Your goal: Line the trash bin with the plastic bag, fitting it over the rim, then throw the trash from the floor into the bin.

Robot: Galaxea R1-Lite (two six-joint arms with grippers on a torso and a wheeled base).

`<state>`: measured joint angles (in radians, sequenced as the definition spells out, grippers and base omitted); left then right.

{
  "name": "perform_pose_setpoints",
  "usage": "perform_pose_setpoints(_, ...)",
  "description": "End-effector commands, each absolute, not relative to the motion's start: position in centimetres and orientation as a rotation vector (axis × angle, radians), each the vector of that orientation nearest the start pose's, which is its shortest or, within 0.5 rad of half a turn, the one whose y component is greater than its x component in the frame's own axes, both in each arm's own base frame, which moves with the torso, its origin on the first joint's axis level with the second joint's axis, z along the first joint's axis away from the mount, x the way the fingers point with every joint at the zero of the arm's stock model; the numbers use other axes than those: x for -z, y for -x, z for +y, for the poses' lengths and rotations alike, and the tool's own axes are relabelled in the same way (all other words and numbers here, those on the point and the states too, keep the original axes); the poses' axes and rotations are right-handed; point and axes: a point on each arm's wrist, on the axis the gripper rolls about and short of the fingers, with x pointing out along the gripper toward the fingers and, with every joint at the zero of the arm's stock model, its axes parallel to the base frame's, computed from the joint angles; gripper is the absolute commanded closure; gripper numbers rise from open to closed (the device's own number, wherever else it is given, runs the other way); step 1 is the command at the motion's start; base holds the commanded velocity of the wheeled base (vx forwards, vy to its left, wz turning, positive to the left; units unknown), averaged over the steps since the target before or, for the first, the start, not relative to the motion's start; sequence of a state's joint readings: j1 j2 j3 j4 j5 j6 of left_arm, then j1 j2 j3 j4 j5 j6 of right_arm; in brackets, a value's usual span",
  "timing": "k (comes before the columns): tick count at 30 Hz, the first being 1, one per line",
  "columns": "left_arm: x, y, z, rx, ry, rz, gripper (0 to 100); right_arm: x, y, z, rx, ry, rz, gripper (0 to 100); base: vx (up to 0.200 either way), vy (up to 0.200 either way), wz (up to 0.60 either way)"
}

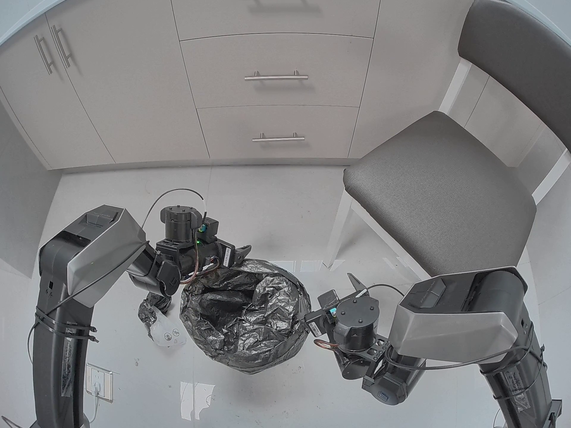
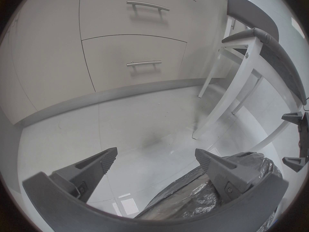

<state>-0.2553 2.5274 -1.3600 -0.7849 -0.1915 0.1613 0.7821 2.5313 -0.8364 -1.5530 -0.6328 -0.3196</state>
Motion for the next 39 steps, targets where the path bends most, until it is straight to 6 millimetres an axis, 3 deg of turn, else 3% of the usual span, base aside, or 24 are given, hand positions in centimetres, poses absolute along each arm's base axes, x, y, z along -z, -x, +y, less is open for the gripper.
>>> perform_pose_setpoints(1, -1.8, -45.2, -12.1, 0.462, -0.129, 0.347, 0, 2.1, -28.8, 27.2, -0.167, 0.398, 0.065, 0, 0.000, 0.000, 0.00)
perform_pose_setpoints(2, -1.9, -45.1, -12.1, 0.461, -0.125, 0.347, 0, 2.1, -28.8, 27.2, -0.167, 0.398, 0.065, 0, 0.000, 0.000, 0.00)
perform_pose_setpoints(3, -4.3, -43.1, -12.5, 0.476, -0.057, 0.336, 0, 1.7, -28.8, 27.3, -0.167, 0.392, 0.058, 0, 0.000, 0.000, 0.00)
perform_pose_setpoints(5, -5.3, -42.2, -12.8, 0.490, -0.034, 0.325, 0, 1.5, -28.8, 27.3, -0.166, 0.390, 0.053, 0, 0.000, 0.000, 0.00)
perform_pose_setpoints(6, -6.2, -40.7, -13.2, 0.515, -0.028, 0.316, 0, 1.4, -28.8, 27.3, -0.166, 0.388, 0.051, 0, 0.000, 0.000, 0.00)
perform_pose_setpoints(10, -5.8, -38.9, -13.4, 0.566, -0.052, 0.335, 0, 1.7, -28.7, 27.3, -0.170, 0.392, 0.058, 0, 0.000, 0.000, 0.00)
perform_pose_setpoints(11, -4.9, -38.6, -13.4, 0.581, -0.085, 0.352, 0, 1.7, -28.7, 27.4, -0.172, 0.393, 0.058, 0, 0.000, 0.000, 0.00)
perform_pose_setpoints(14, -2.7, -38.5, -13.4, 0.586, -0.125, 0.381, 0, 1.5, -28.7, 27.4, -0.170, 0.391, 0.054, 0, 0.000, 0.000, 0.00)
perform_pose_setpoints(19, -1.0, -38.2, -13.3, 0.583, -0.141, 0.379, 0, 1.7, -28.6, 27.3, -0.172, 0.395, 0.058, 0, 0.000, 0.000, 0.00)
perform_pose_setpoints(24, 1.8, -39.3, -12.5, 0.573, -0.278, 0.383, 0, 1.8, -28.6, 27.4, -0.172, 0.397, 0.060, 0, 0.000, 0.000, 0.00)
perform_pose_setpoints(33, 2.2, -40.1, -12.7, 0.568, -0.277, 0.376, 0, 1.8, -28.7, 27.3, -0.169, 0.395, 0.061, 0, 0.000, 0.000, 0.00)
perform_pose_setpoints(39, 1.5, -41.8, -12.4, 0.543, -0.269, 0.347, 0, 2.2, -28.6, 27.4, -0.172, 0.400, 0.067, 0, 0.000, 0.000, 0.00)
